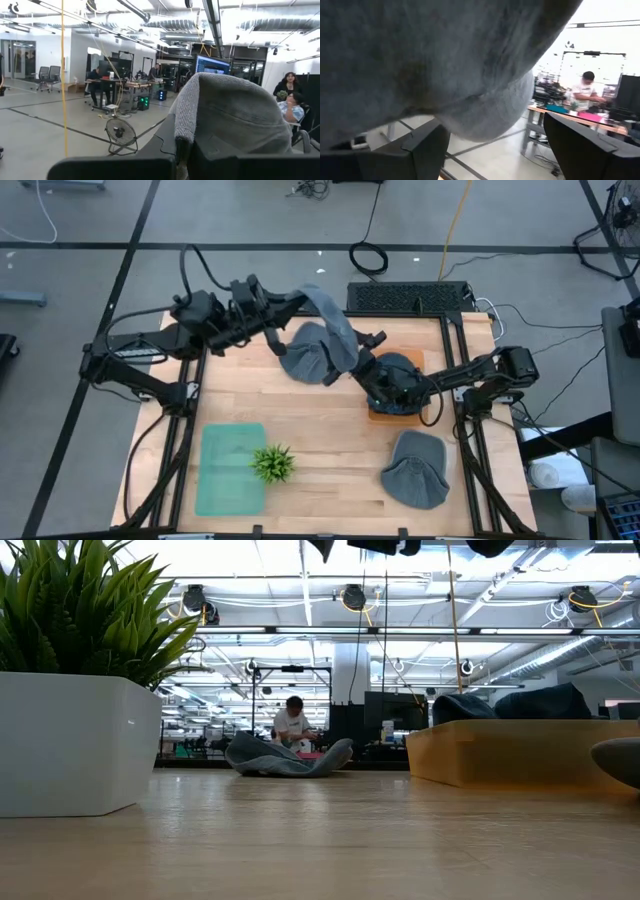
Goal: Pick & Place hat
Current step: Put the top left gray cap into the green bin
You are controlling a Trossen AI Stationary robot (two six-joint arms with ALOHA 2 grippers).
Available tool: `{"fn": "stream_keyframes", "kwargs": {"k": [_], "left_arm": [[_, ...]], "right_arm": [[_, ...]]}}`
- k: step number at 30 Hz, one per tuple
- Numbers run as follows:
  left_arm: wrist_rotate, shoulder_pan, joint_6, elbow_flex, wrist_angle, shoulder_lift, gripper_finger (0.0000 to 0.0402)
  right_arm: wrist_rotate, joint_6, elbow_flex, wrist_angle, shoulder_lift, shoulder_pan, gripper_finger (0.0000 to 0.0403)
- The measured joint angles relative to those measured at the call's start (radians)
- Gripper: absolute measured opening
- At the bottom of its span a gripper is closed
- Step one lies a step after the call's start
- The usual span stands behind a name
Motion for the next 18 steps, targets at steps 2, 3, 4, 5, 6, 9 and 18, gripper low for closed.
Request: {"fn": "stream_keyframes", "kwargs": {"k": [2, 3, 4, 5, 6, 9, 18], "left_arm": [[0.000, -0.001, 0.000, 0.000, -0.002, 0.001, 0.0008], [0.000, -0.001, 0.000, 0.000, -0.003, 0.001, 0.0008], [0.000, -0.001, 0.000, 0.000, -0.004, 0.001, 0.0008], [0.000, 0.000, 0.000, 0.000, -0.004, 0.001, 0.0008], [0.000, 0.000, 0.001, 0.000, -0.004, 0.001, 0.0008], [0.000, 0.000, 0.007, 0.000, -0.010, 0.001, 0.0008], [-0.024, 0.001, 0.009, 0.000, -0.024, 0.000, 0.0008]], "right_arm": [[0.018, -0.012, 0.000, 0.000, 0.000, 0.000, 0.0302], [0.015, -0.012, 0.000, -0.001, 0.000, 0.000, 0.0299], [0.013, -0.011, 0.000, -0.002, 0.000, 0.000, 0.0296], [0.012, -0.009, 0.000, -0.002, 0.000, 0.000, 0.0291], [0.012, -0.010, 0.000, -0.003, 0.000, 0.000, 0.0286], [0.013, -0.013, 0.000, -0.003, 0.000, 0.000, 0.0269], [0.013, -0.006, 0.000, -0.002, 0.000, 0.000, 0.0197]]}}
